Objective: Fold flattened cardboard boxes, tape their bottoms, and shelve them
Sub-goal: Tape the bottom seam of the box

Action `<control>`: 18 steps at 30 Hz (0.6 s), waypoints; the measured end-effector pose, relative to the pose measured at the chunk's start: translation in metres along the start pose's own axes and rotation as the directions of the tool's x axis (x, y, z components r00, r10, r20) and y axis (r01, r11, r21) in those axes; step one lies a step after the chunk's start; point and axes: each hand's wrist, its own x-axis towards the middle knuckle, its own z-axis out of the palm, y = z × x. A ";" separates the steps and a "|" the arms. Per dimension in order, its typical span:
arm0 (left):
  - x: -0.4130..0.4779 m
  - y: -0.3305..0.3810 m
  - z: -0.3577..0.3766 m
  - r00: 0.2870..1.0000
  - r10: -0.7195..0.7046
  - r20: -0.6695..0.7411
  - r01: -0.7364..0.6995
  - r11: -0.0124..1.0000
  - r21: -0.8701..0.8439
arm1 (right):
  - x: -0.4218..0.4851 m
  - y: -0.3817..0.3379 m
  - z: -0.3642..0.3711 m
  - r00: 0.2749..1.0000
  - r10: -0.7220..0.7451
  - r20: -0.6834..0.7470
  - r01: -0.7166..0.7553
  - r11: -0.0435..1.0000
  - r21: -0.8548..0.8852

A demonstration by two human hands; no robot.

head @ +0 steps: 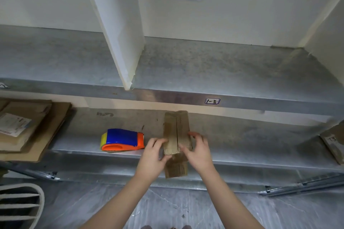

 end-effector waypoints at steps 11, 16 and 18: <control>0.027 -0.021 -0.054 0.956 0.182 0.231 -0.266 0.868 0.419 | -0.004 -0.010 0.014 0.988 -0.147 0.037 0.151 0.974 -0.167; 0.013 -0.043 -0.108 0.917 0.299 0.263 -0.398 0.663 0.634 | -0.030 -0.014 0.009 0.901 -0.432 -0.038 0.382 0.832 -0.401; 0.008 -0.050 -0.126 0.908 0.317 0.274 -0.416 0.607 0.677 | -0.036 -0.026 0.019 0.854 -0.519 0.018 0.473 0.763 -0.441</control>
